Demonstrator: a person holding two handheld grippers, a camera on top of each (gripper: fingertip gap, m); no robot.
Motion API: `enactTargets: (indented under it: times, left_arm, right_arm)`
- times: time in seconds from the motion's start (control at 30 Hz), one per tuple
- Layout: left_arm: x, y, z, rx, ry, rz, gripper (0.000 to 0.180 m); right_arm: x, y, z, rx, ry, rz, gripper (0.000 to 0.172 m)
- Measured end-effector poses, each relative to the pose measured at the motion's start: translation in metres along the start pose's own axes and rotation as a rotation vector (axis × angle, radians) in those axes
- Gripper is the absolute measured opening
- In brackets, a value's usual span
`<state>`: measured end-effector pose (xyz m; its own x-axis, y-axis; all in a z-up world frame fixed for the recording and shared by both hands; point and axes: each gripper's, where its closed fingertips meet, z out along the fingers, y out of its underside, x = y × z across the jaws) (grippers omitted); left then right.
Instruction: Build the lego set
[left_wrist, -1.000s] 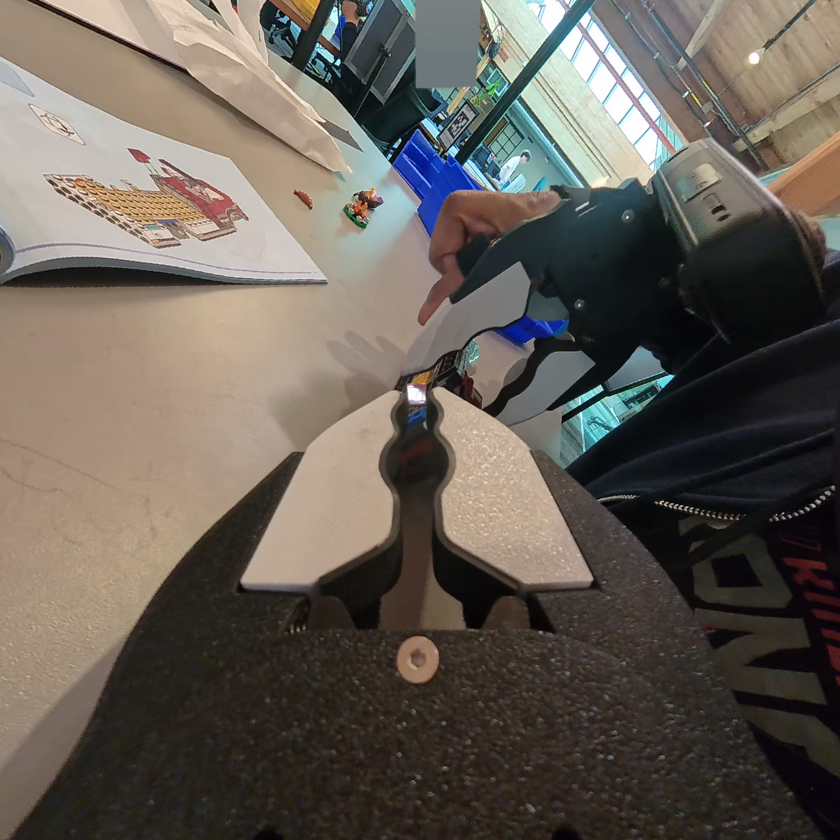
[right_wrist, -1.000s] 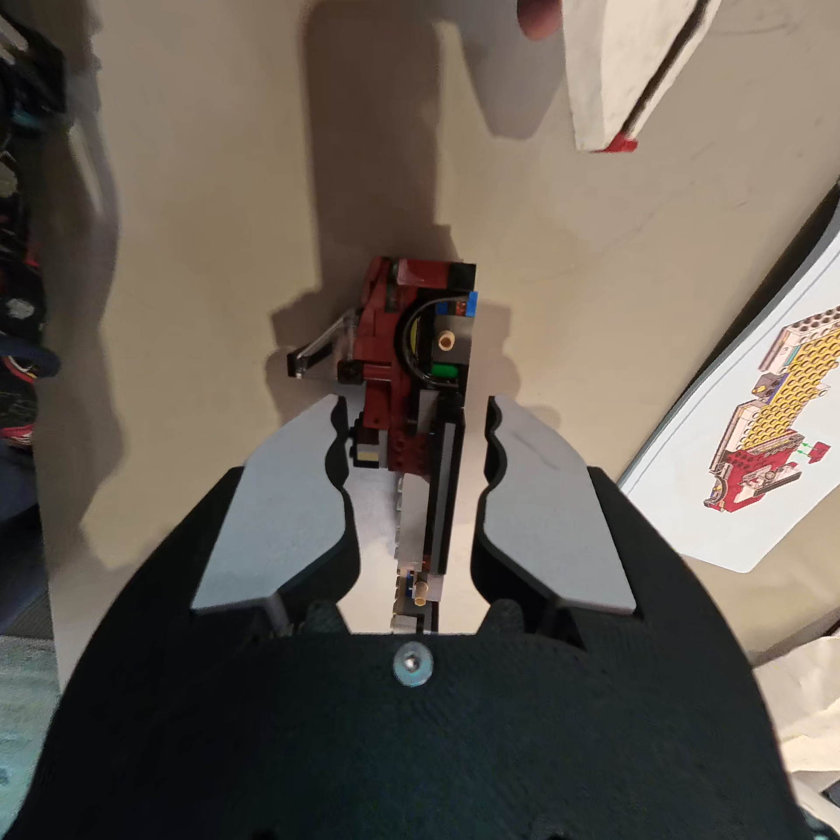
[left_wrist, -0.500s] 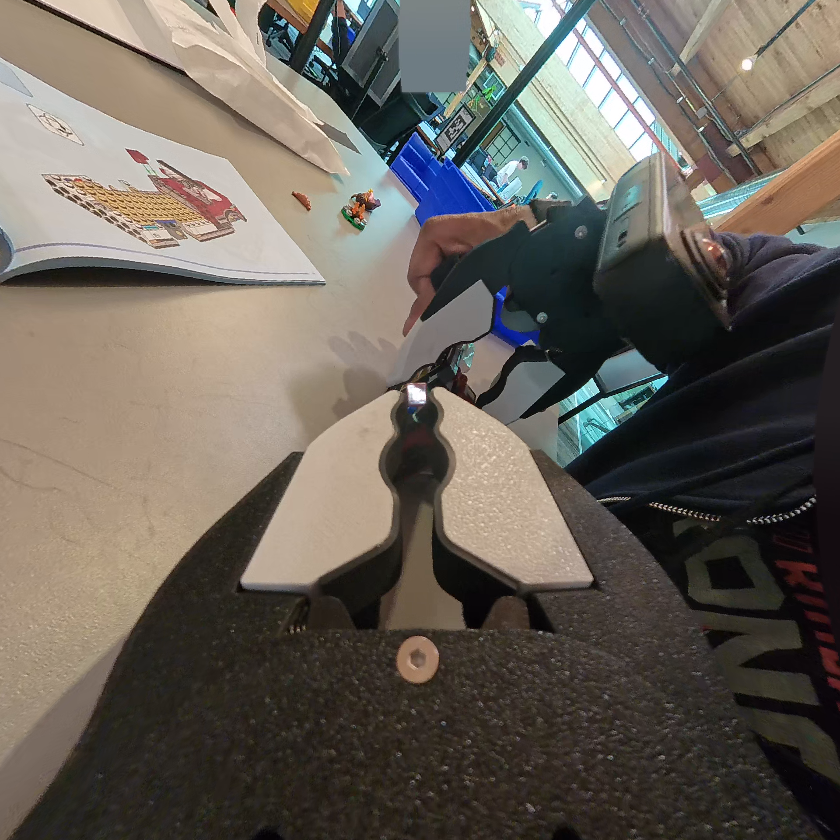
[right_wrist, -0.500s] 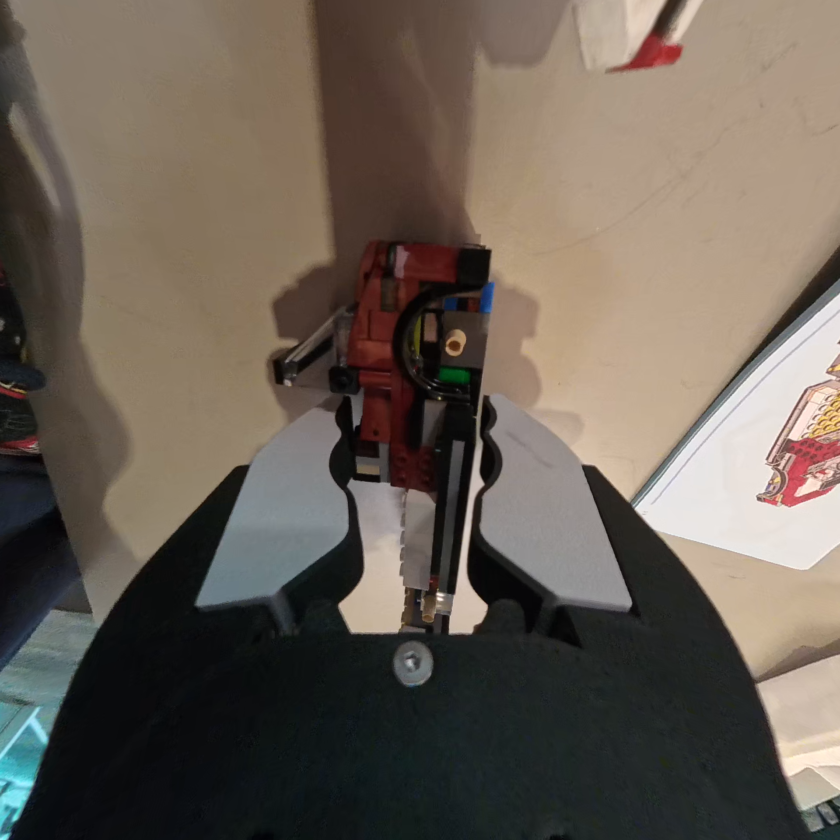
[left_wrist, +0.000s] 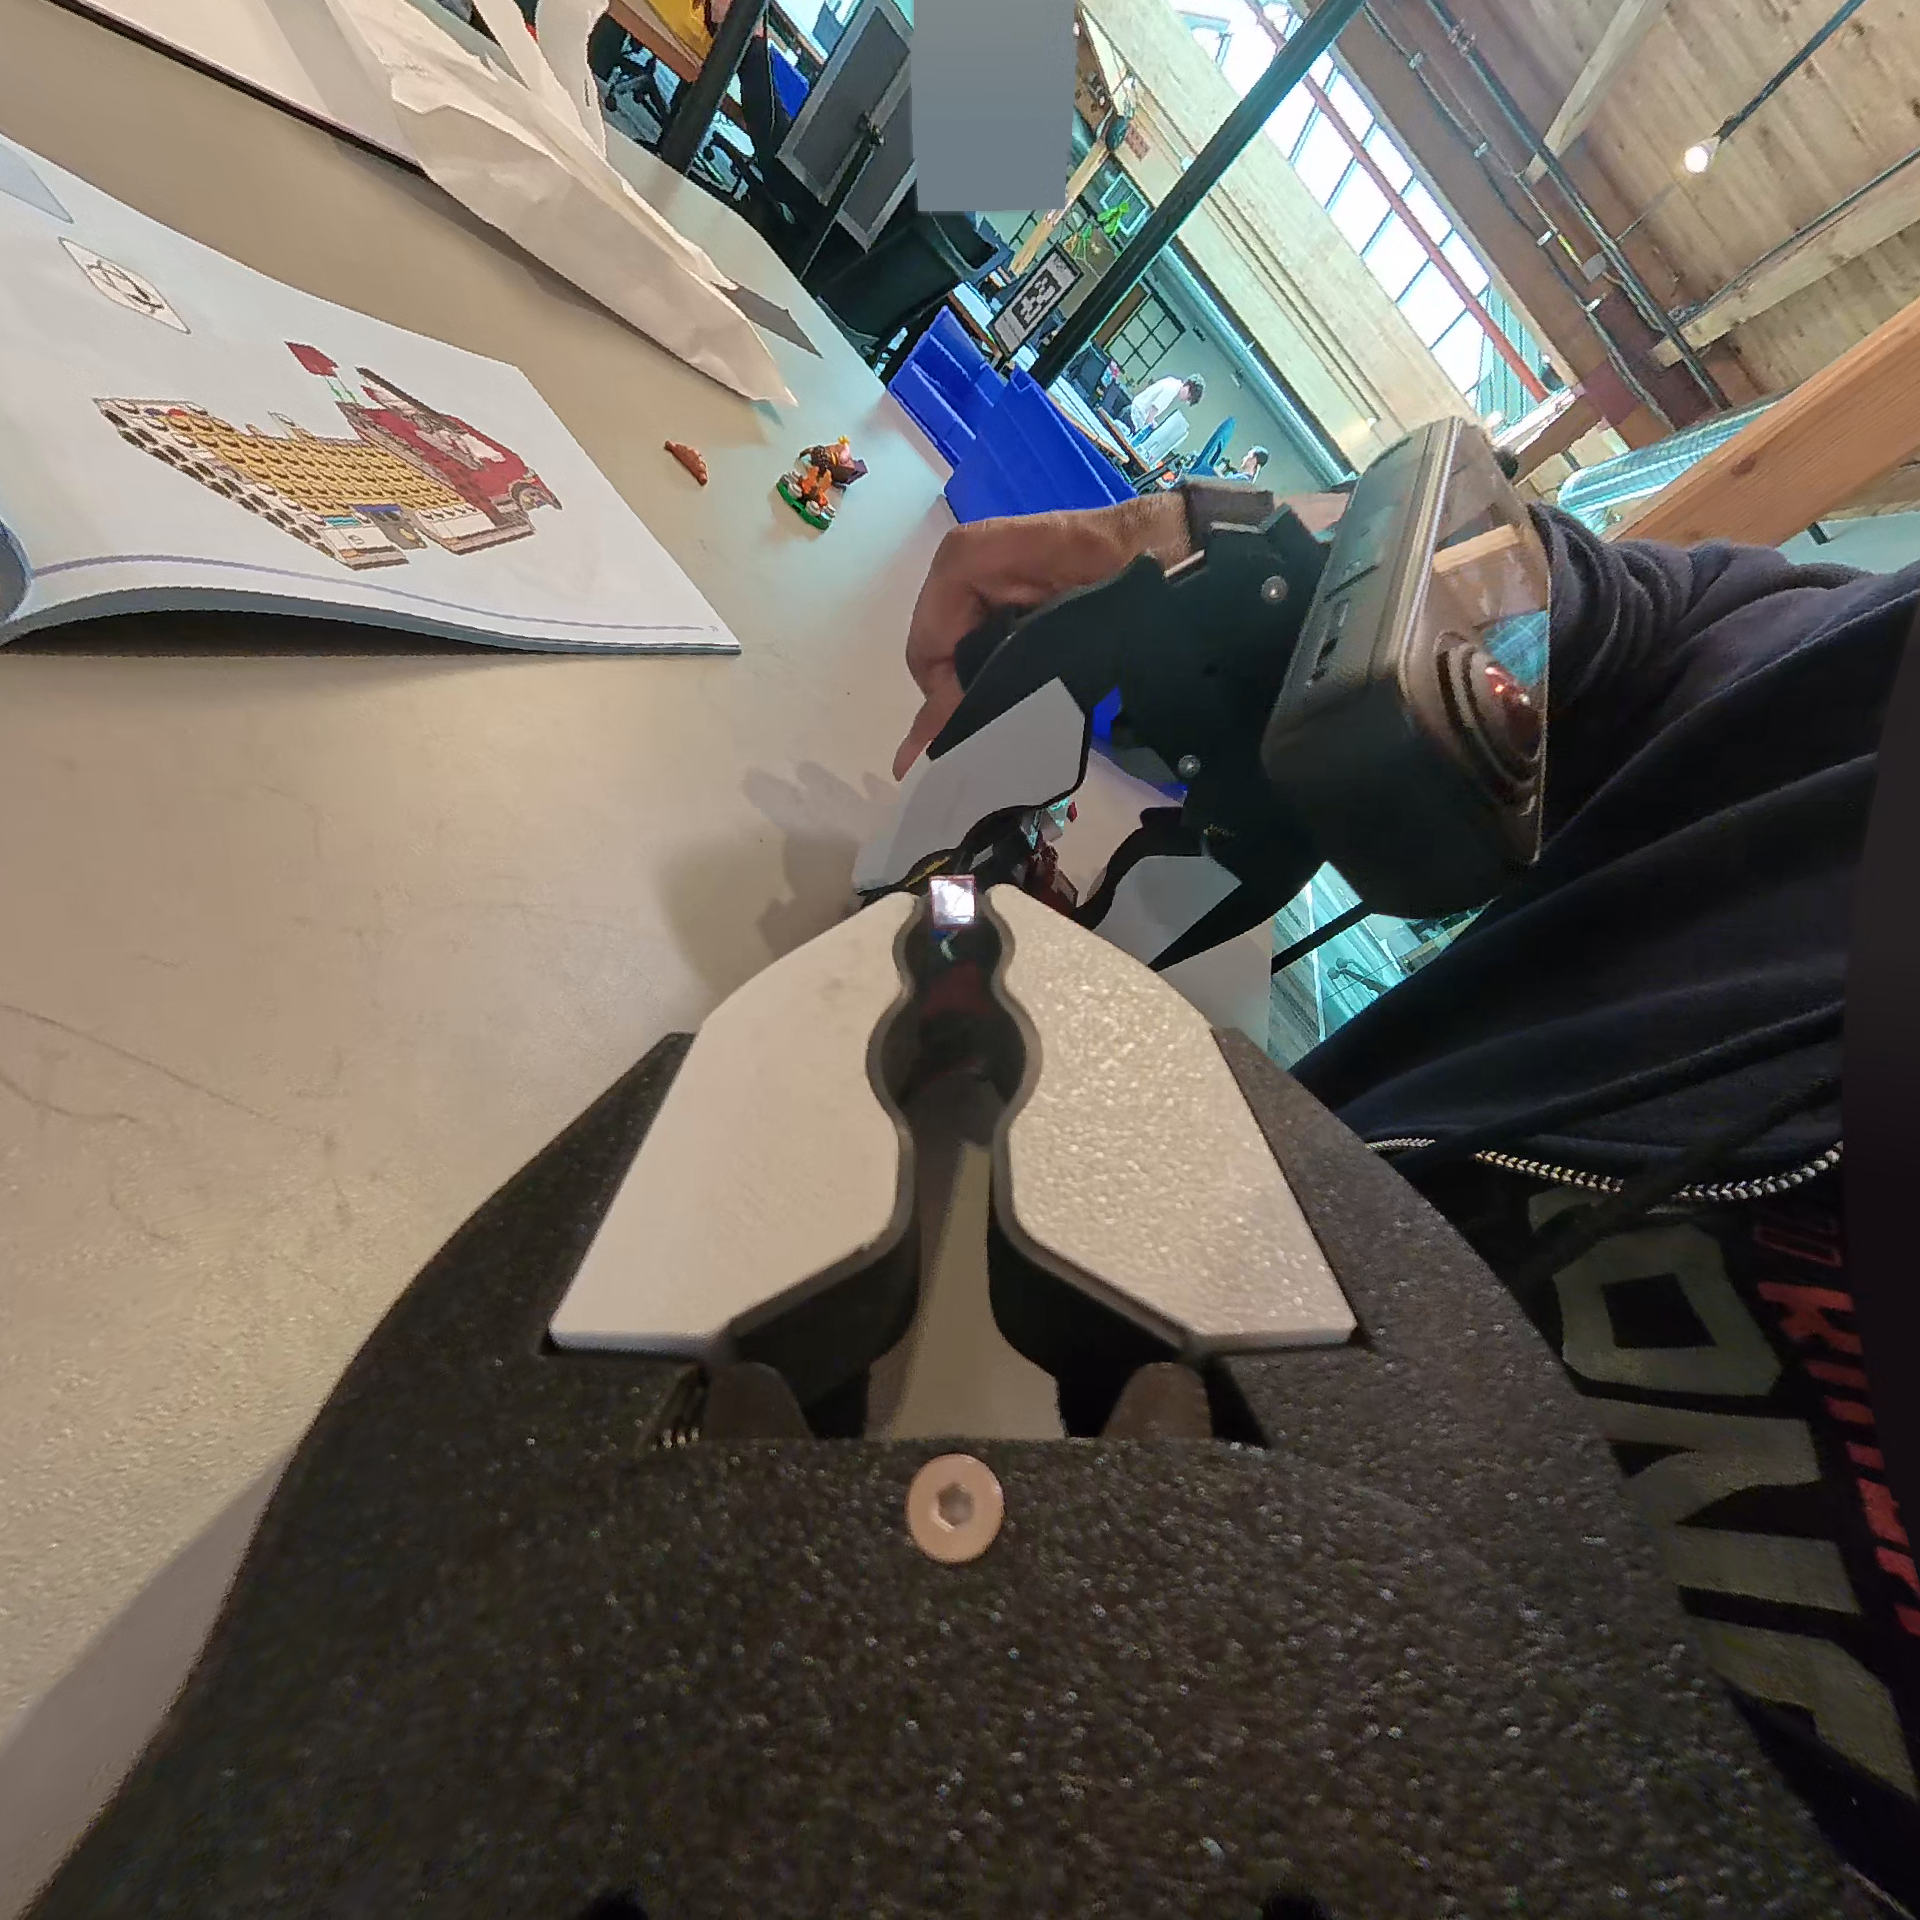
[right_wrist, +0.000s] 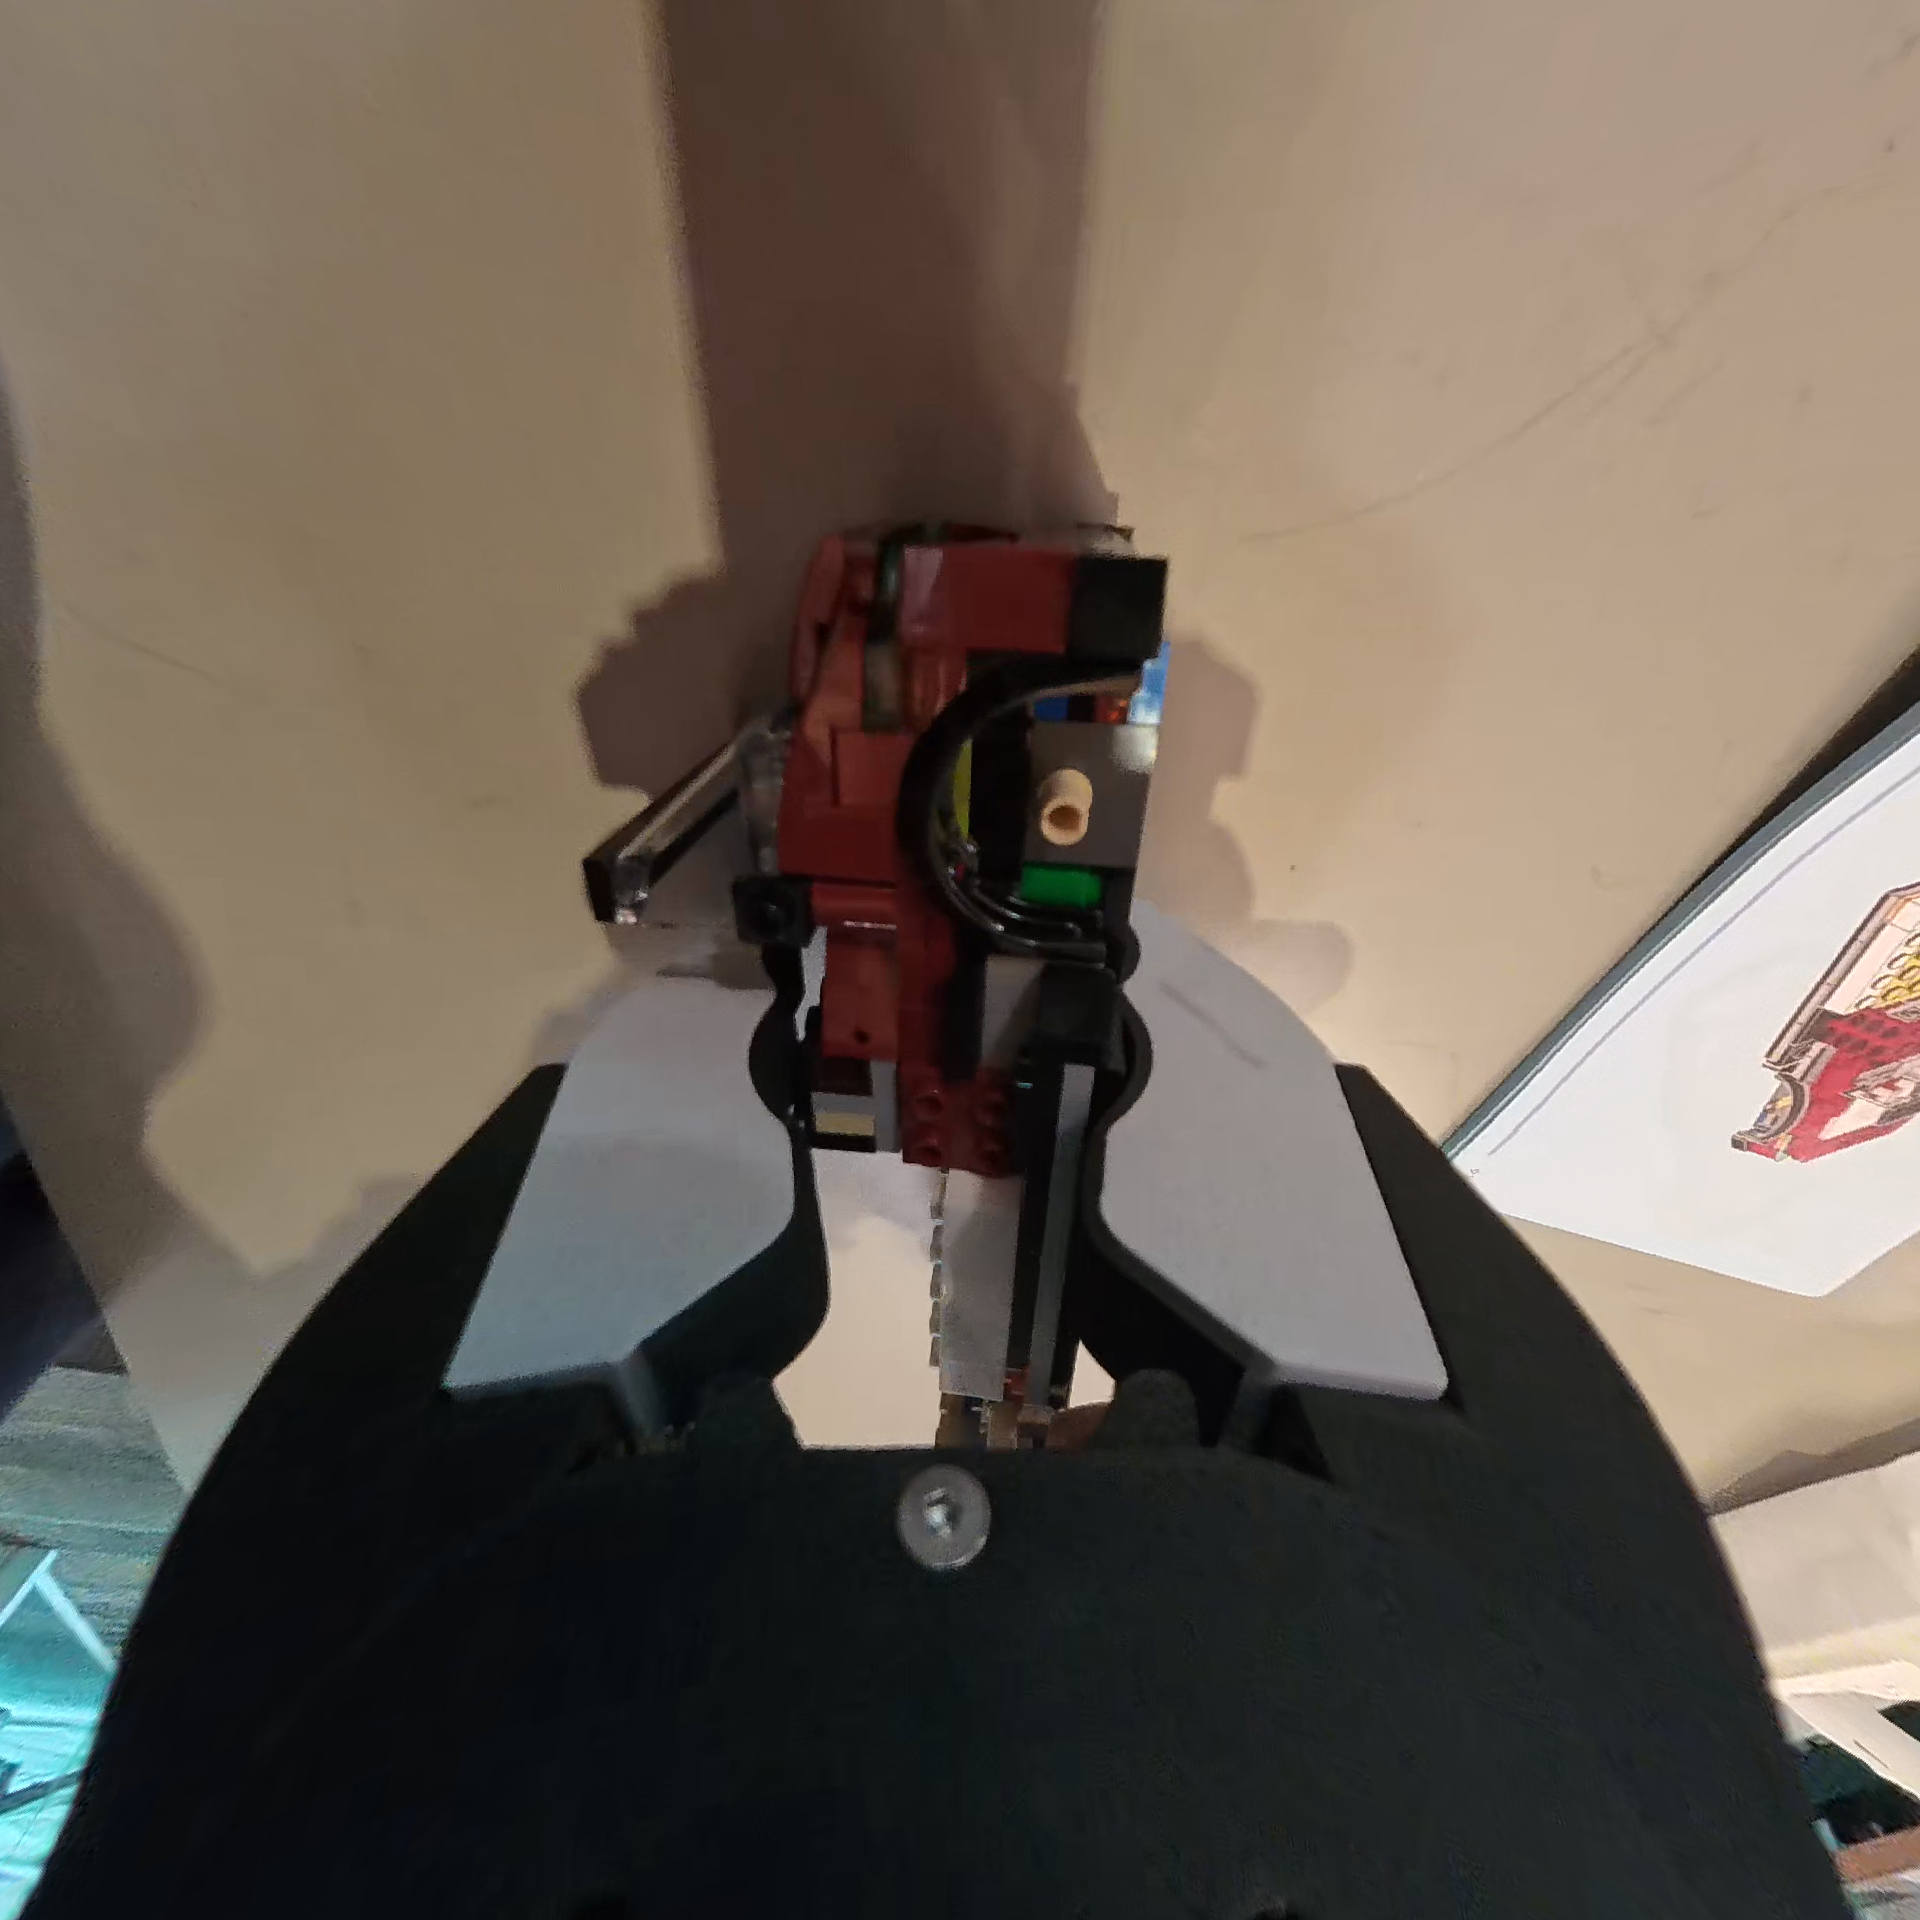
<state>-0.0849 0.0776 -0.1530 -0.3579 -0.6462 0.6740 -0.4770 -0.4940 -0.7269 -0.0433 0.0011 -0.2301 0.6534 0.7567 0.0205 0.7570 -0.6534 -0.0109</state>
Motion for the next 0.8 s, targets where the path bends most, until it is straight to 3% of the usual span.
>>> enactTargets:
  times: [0.23,0.4,0.53,0.8]
  left_arm:
    - [0.000,-0.001,0.000,0.006,0.003,-0.002,0.007]
    - [-0.002,-0.006,-0.002,0.034,0.006,-0.012,0.007]
    - [-0.002,-0.014,-0.004,0.077,0.017,-0.018,0.008]
    - [0.016,-0.045,0.009,0.085,0.080,0.107,0.007]
  right_arm:
    - [0.005,0.004,-0.003,0.041,-0.013,0.086,0.054]
    - [0.018,-0.004,-0.029,0.252,-0.069,0.258,0.054]
    - [0.040,-0.012,-0.060,0.511,-0.110,0.384,0.054]
    - [0.053,-0.026,-0.132,1.302,-0.274,0.401,0.055]
